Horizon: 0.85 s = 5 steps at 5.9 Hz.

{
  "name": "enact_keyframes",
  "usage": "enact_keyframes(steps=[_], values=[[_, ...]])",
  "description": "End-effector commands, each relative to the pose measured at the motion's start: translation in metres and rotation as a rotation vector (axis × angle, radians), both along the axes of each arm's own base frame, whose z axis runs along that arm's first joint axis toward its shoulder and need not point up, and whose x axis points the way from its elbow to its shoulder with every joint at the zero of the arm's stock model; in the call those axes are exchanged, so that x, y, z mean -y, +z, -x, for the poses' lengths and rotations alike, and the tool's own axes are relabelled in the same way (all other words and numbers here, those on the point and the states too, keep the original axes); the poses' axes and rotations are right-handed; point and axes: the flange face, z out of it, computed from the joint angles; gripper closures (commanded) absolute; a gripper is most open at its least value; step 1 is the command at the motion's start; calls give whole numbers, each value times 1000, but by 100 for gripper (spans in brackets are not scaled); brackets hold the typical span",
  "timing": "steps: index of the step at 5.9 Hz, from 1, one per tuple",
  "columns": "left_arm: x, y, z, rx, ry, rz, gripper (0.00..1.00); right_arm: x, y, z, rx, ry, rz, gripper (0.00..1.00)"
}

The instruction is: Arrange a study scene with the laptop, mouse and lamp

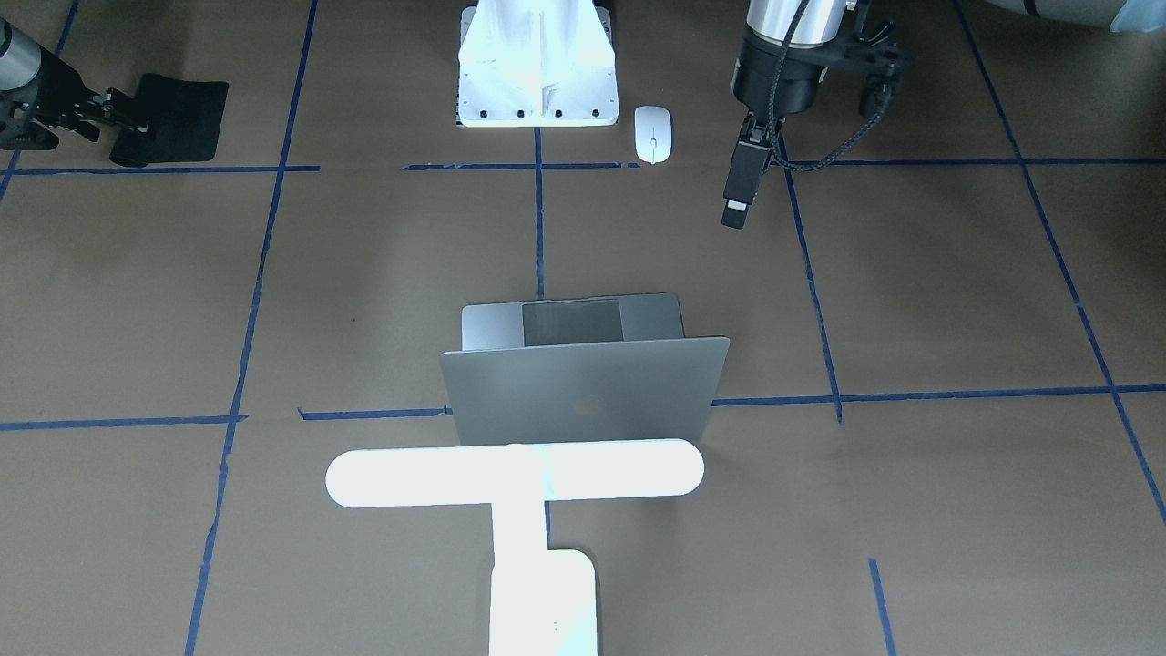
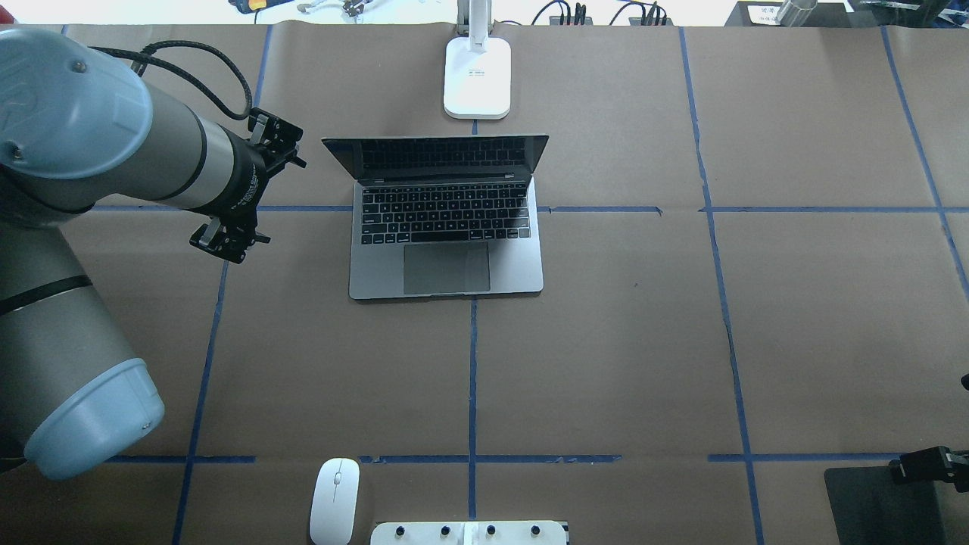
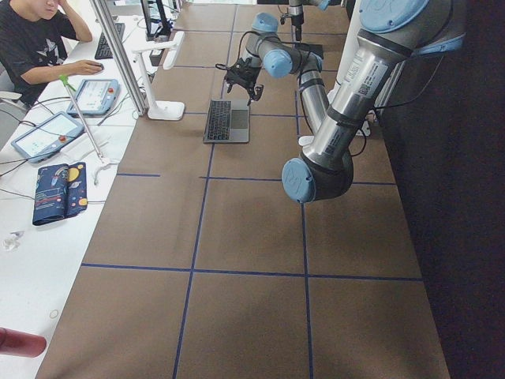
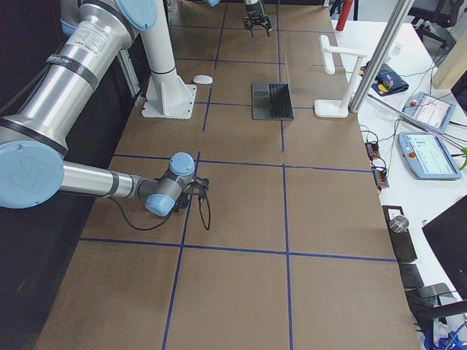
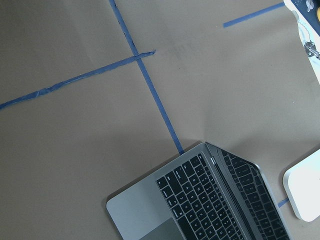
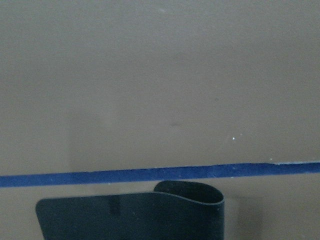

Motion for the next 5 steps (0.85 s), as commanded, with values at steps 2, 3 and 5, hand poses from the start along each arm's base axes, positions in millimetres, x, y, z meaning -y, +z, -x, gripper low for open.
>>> enact_keyframes(steps=[2,3,5], values=[[-1,-1,2,-4,-1,-3,0,-3,10,-1,-12,-7,11,40],[-1,-2,3,-4,-1,-3,0,-3,11,-1,-16,0,22,47],[-6,5,14,-3,-9,-2,0,-4,17,-2,-27,1,29,81]])
